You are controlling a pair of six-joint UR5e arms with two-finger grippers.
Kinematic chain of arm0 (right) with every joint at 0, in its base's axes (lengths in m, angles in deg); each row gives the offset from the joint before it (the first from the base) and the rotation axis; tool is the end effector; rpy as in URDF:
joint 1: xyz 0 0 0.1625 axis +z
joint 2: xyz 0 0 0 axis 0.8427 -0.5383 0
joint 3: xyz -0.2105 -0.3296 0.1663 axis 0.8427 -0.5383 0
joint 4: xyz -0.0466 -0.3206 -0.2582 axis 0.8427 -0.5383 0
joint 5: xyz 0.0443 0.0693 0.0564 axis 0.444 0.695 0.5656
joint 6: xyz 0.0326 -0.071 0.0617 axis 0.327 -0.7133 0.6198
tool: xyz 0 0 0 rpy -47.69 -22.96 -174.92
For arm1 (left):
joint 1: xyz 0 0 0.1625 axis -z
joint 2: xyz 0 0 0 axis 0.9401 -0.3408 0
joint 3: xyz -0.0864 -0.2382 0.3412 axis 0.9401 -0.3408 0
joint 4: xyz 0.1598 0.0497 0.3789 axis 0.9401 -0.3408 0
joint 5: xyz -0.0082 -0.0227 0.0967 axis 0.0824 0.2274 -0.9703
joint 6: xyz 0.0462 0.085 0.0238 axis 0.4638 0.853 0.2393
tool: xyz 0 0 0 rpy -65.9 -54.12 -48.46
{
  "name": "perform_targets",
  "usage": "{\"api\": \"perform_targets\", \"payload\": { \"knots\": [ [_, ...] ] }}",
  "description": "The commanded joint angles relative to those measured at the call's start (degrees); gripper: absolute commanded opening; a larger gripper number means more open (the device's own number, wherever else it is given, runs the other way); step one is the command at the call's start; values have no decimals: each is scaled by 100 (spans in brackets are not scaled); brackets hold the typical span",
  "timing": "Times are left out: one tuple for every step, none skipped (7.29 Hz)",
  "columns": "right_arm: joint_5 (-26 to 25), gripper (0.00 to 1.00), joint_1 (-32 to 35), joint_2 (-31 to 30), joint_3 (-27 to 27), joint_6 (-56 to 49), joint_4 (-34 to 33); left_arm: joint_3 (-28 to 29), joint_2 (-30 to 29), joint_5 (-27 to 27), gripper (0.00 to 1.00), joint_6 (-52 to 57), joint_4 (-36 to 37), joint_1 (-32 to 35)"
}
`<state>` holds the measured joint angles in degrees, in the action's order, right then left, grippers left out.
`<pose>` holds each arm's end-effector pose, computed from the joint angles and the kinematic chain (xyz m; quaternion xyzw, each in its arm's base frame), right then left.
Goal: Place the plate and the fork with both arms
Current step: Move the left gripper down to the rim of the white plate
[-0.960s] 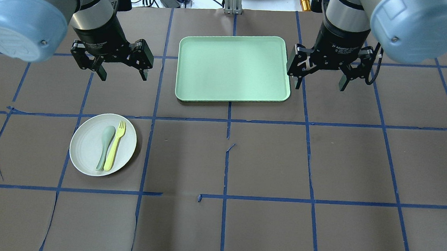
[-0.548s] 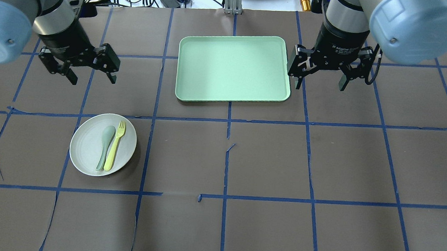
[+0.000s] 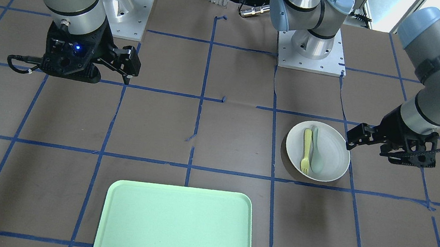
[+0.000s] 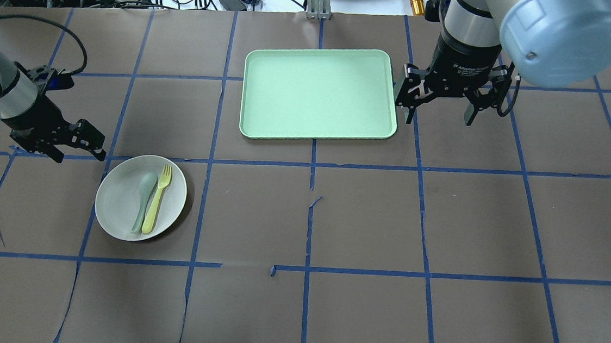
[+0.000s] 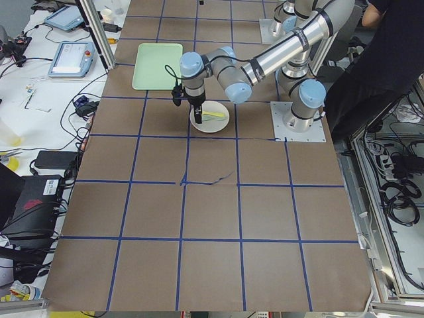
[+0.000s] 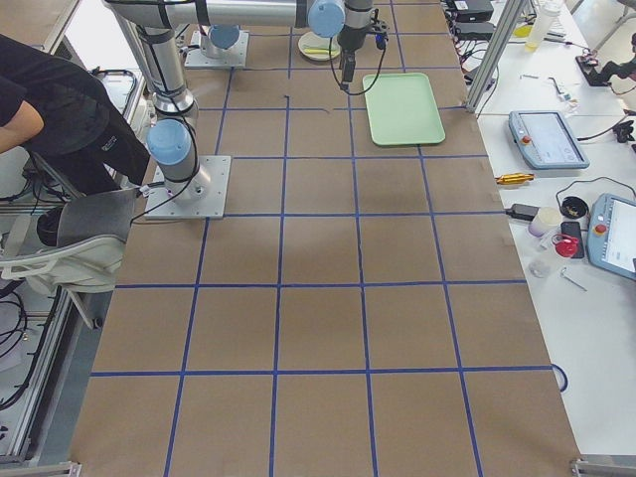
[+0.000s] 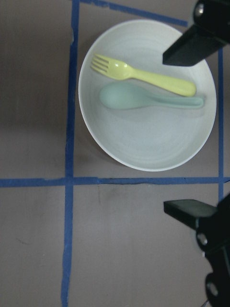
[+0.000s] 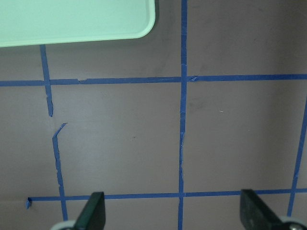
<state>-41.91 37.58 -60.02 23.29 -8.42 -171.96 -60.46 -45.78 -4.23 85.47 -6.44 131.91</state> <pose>0.1782 -0.5181 0.4450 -0.0053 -0.9987 -0.0495 0.0102 0.1060 -0.4954 0.2657 0.0143 -0.9964 -0.0506 0.0668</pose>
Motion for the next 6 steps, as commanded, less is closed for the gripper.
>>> {"api": "perform_targets", "payload": {
  "knots": [
    [-6,100,9,26,14,-3,8,-338,-390,141,89,454,87,-242],
    [2,100,0,35,23,6,8,-339,-583,97,83,707,96,-268],
    [-6,100,0,70,49,6,8,-339,-715,97,81,744,114,-268],
    [-6,100,0,79,66,-3,8,-330,-838,97,76,753,122,-268],
    [-6,100,0,105,67,-3,17,-313,-866,88,57,762,114,-268],
    [-6,100,0,106,67,6,17,-304,-866,62,21,762,114,-268]
  ]
}}
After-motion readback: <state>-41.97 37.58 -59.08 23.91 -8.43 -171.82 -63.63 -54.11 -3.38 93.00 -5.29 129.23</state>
